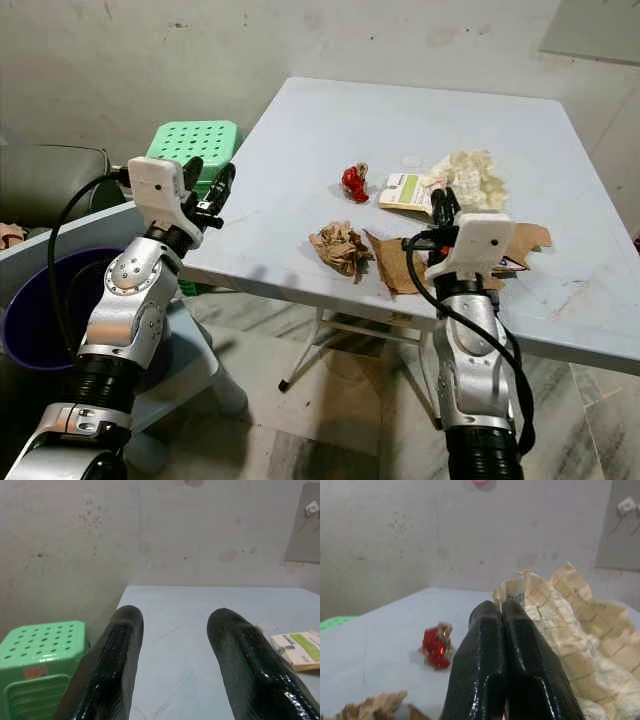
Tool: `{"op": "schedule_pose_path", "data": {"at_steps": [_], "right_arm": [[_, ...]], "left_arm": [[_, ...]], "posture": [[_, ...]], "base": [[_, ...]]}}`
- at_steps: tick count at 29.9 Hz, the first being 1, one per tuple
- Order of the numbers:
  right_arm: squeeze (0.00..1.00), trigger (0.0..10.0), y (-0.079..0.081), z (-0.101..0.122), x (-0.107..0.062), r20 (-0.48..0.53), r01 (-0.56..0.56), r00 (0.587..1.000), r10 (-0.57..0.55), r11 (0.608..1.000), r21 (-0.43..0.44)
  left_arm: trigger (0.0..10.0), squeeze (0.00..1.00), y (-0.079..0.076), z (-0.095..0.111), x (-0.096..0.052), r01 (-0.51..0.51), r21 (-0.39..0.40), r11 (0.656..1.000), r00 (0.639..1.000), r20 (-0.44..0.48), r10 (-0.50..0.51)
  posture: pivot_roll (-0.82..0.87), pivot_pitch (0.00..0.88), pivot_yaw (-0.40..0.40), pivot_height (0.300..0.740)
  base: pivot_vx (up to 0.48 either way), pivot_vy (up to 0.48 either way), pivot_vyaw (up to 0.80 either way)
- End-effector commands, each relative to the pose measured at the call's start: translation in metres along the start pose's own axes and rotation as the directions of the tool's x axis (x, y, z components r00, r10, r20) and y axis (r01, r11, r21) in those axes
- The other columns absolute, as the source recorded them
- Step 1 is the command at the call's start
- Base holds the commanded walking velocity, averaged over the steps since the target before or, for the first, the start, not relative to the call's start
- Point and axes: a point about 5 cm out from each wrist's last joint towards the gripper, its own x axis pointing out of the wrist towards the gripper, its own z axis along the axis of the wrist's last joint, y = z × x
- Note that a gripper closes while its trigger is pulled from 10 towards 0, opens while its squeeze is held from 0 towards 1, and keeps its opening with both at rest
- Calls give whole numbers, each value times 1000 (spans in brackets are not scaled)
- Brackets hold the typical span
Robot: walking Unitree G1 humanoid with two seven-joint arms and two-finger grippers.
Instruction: Picking trash to rubbish bin
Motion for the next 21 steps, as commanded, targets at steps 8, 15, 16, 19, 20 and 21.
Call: {"op": "schedule_pose_path", "data": {"at_steps": [8, 15, 16, 19, 20, 21], "right_arm": [[0, 10000, 4, 6, 0, 0, -45, 999, 45, 999, 0], [0, 10000, 5, 5, 1, -14, -47, 999, 46, 998, -34], [0, 10000, 6, 4, 1, -25, -58, 998, 56, 997, -53], [0, 10000, 6, 3, 1, -30, -64, 998, 63, 997, -43], [0, 10000, 6, 3, 1, -32, -65, 997, 63, 997, -39], [0, 10000, 6, 3, 1, -34, -67, 997, 66, 997, -39]], "left_arm": [[10000, 0, 8, 3, -4, -11, 2, 1000, 1000, 18, 11], [10000, 0, 8, 0, -5, -19, -2, 1000, 1000, 4, 19], [10000, 0, 7, -1, -5, -15, 0, 1000, 1000, 1, 15], [10000, 0, 6, -1, -4, -9, 0, 1000, 1000, -2, 9], [10000, 0, 5, -1, -4, -8, 1, 1000, 1000, -3, 8], [10000, 0, 5, -2, -4, -7, -1, 1000, 1000, -4, 7]], "posture": [[-72, 56, -13, 740], [-72, 58, -15, 740], [-72, 57, -17, 740], [-73, 57, -17, 740], [-74, 56, -17, 740], [-74, 56, -17, 740]], "base": [[0, 0, 0], [0, 0, 0], [0, 0, 800], [0, 0, 800], [0, 0, 800], [0, 0, 800]]}}
